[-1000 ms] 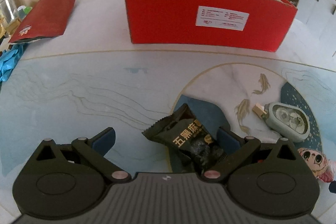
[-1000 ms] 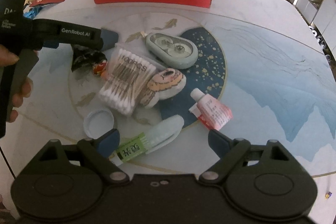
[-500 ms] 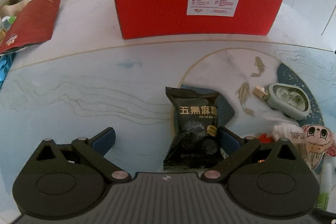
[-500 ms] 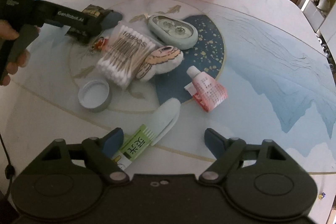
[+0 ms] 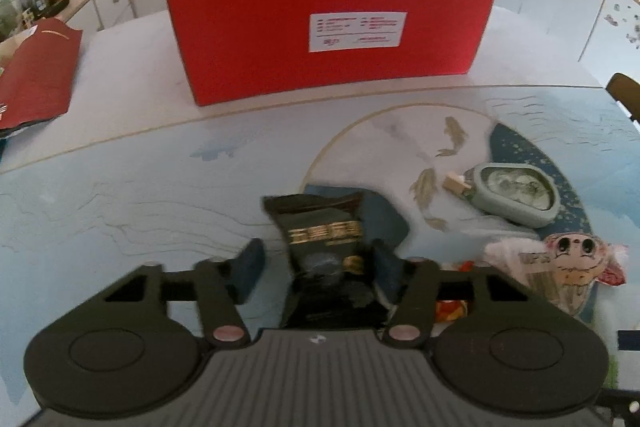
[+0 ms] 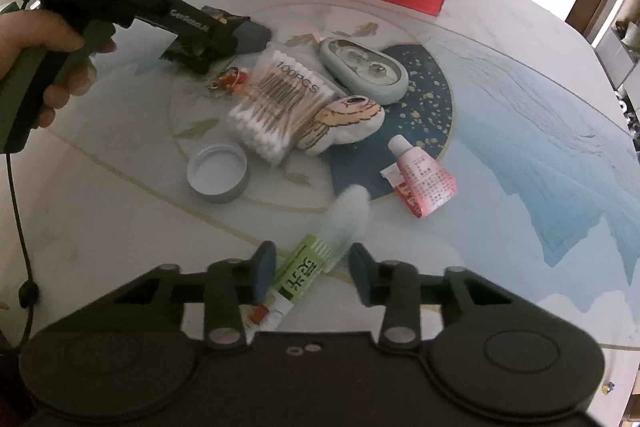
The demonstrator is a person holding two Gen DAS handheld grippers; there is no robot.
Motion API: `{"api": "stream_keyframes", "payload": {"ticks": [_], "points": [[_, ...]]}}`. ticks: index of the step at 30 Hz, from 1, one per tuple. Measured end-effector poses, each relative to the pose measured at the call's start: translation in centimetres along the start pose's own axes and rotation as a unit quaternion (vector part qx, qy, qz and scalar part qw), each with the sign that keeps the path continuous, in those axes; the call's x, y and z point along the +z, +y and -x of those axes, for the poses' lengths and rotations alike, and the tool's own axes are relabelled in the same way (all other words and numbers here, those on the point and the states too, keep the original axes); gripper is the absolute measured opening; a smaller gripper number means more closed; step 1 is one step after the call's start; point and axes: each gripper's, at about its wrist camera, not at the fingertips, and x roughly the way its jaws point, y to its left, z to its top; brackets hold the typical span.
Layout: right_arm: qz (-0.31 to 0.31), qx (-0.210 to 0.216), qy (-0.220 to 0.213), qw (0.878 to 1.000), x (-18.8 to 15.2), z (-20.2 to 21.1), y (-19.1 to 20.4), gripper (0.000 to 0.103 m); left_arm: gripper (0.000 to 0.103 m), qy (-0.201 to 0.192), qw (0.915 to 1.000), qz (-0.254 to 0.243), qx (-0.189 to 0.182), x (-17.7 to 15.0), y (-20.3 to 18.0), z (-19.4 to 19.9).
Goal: Organize objects
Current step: 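Grasp the black snack bag with the left tool while the right tool grasps the green-labelled glue stick, then carry the snack bag and glue stick with both tools over the red box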
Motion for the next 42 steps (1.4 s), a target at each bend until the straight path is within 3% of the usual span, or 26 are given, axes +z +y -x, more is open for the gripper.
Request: {"api": "stream_keyframes", "payload": {"ticks": [2,4,9,25,35,42], "points": [[-0.006,-0.002,0.0,1.0,0.0,0.0,-0.2,0.026,0.04,0.0,0.9999,0.004,-0.01,-0.1,0.1,0.2],[-0.015,-0.004,0.0,1.0,0.0,0.1,-0.5,0.021,0.038,0.0,0.9999,0.006,-0.012,-0.2,0.2,0.4],[-0.037,0.002,-0.003,0.999,-0.2,0.4,-1.2,0.021,0.034,0.003,0.9997,0.007,-0.023,-0.7,0.3,1.1],[-0.094,0.037,-0.061,0.993,2.5,4.7,-3.3,0.021,0.033,0.009,0.9963,0.026,-0.081,-2.3,-1.0,6.2],[-0.106,0.048,-0.098,0.988,6.0,6.4,-4.4,0.017,0.033,-0.01,0.9919,0.022,-0.125,-0.7,-2.5,8.8],[-0.104,0.045,-0.124,0.986,9.0,7.1,-5.1,0.017,0.033,-0.03,0.9906,0.009,-0.134,1.2,-2.3,9.8]]}}
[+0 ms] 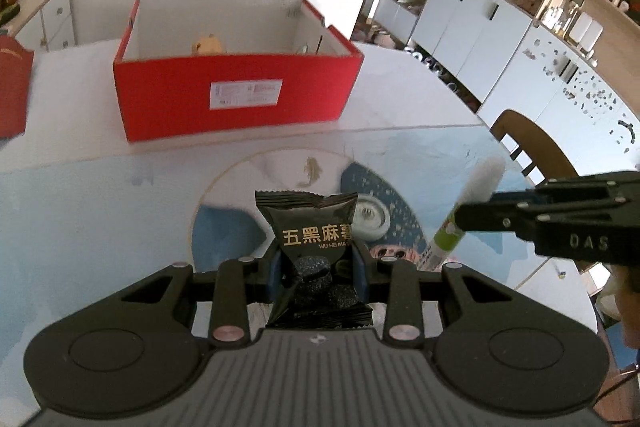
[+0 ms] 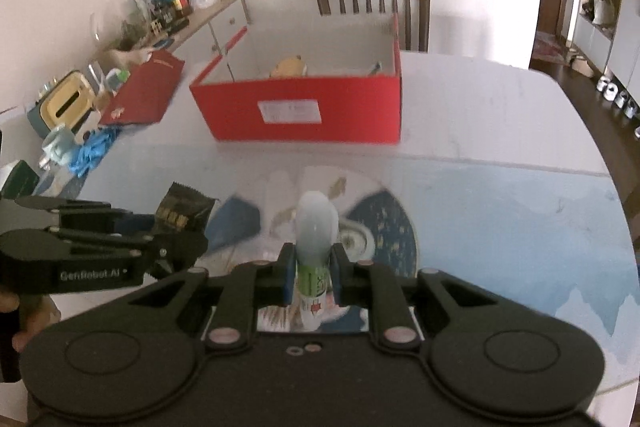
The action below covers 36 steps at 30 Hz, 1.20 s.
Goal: Organize objects
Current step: 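Carry the snack bag and glue stick with both tools over the red box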
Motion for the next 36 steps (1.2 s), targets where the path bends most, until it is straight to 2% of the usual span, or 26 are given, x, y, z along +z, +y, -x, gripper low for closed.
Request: {"api": "stream_keyframes", "payload": {"ticks": [9,16,22,29,36], "points": [[0.014,0.005,-0.029,0.999,6.2,-0.2,0.3,0.017,0.033,-0.018,0.9995,-0.023,0.011,4.4,1.3,0.5],[0.03,-0.01,-0.057,0.998,11.7,-1.2,0.5,0.017,0.033,-0.021,0.9991,-0.032,0.015,8.1,2.7,0.1],[0.033,-0.021,-0.065,0.997,15.6,-3.0,0.5,0.017,0.033,-0.023,0.9979,-0.05,0.033,11.5,4.1,-0.7],[0.033,-0.034,-0.066,0.997,18.8,-5.9,0.3,0.017,0.033,-0.032,0.9947,-0.067,0.071,15.4,6.3,-2.4],[0.033,-0.046,-0.04,0.998,19.3,-9.7,0.2,0.017,0.033,-0.017,0.9904,-0.084,0.108,18.3,8.4,-5.7]]}}
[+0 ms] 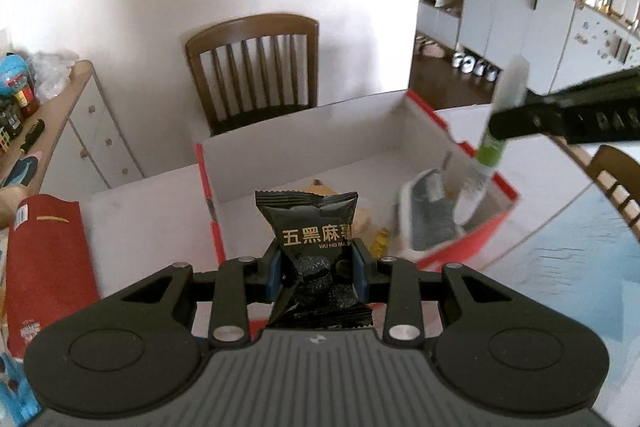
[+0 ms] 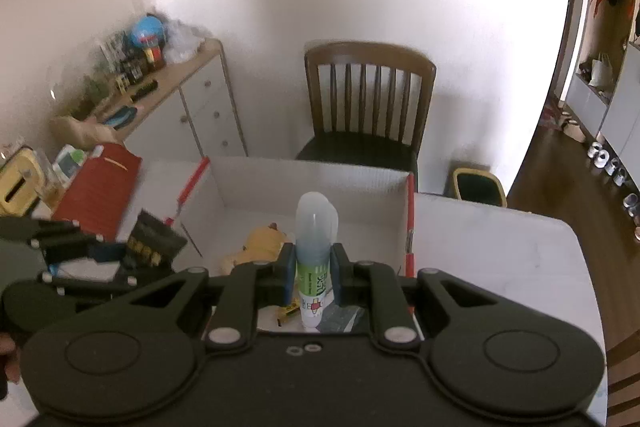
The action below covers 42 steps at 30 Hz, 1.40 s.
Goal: Organize objects
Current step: 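Carry the snack bag and glue stick with both tools over the red box, then open both tools to drop the snack bag and glue stick into the box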
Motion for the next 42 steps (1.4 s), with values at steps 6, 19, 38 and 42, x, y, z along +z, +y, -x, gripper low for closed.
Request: {"api": "stream_keyframes", "payload": {"ticks": [6,19,38,42], "points": [[-0.003,-0.005,0.022,1.0,-0.5,-2.5,0.1,0.017,0.033,0.032,0.9994,0.012,0.003,1.1,1.5,-3.8],[-0.005,0.005,0.07,0.998,-1.0,-6.5,-0.2,0.017,0.033,0.09,0.9956,-0.015,0.023,1.2,0.0,-9.2],[-0.04,-0.034,0.122,0.991,-0.2,-14.5,-1.8,0.018,0.034,0.11,0.9935,0.028,-0.007,0.9,0.2,-12.2],[-0.037,-0.036,0.139,0.989,-1.0,-15.6,-1.9,0.019,0.035,0.108,0.9933,0.04,-0.013,0.6,0.6,-12.5]]}}
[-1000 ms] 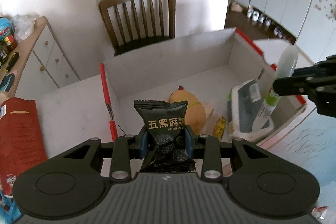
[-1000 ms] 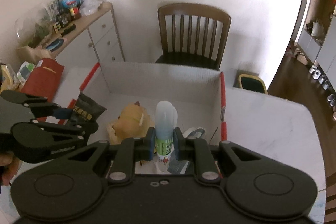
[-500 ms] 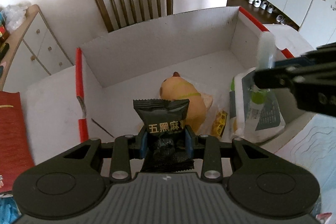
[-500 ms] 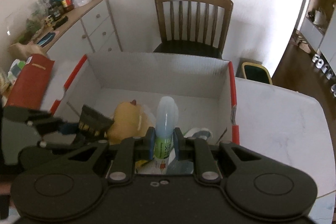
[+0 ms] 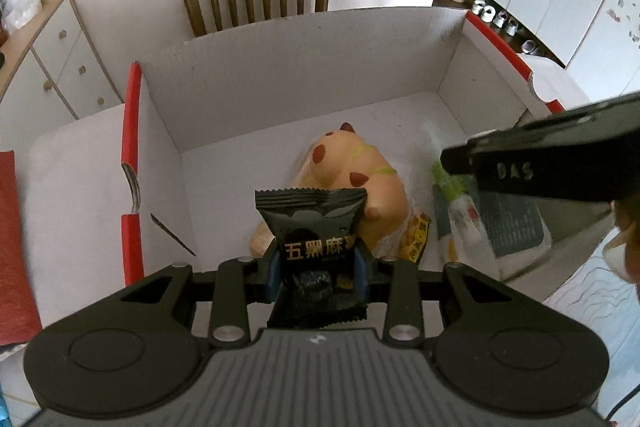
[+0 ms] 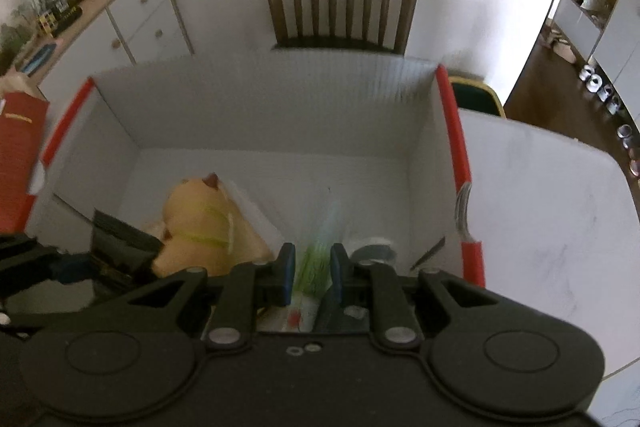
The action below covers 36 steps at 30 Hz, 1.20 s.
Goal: Organize objects
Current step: 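Open both tools to drop the snack bag and glue stick into the box, then move both tools back over the items on the table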
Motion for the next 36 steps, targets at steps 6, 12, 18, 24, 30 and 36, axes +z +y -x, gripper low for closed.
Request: {"api": "stream_keyframes", "payload": {"ticks": [6,12,18,24,30,36], "points": [[-0.003,0.003,0.008,1.0,-0.5,-0.2,-0.2,0.025,0.037,-0.011,0.9999,0.005,0.002,-0.5,0.2,-0.1],[0.002,0.023,0.004,1.0,-1.2,1.0,-0.2,0.042,0.057,-0.027,0.9995,0.01,-0.007,-0.8,-0.1,0.4],[0.006,0.032,-0.021,0.999,-1.3,3.5,0.0,0.056,0.066,-0.046,0.9989,0.01,-0.008,-0.4,-0.5,1.9],[0.014,0.042,-0.047,0.998,-1.6,7.2,-0.6,0.059,0.066,-0.067,0.9977,0.006,-0.012,-0.7,-1.4,4.4],[0.019,0.044,-0.064,0.997,-2.7,10.0,-0.6,0.061,0.066,-0.079,0.9966,0.005,-0.02,-1.3,-2.4,6.9],[0.022,0.039,-0.076,0.996,-4.1,12.5,-1.0,0.061,0.066,-0.092,0.9955,-0.006,-0.022,-2.2,-3.9,9.4]]}}
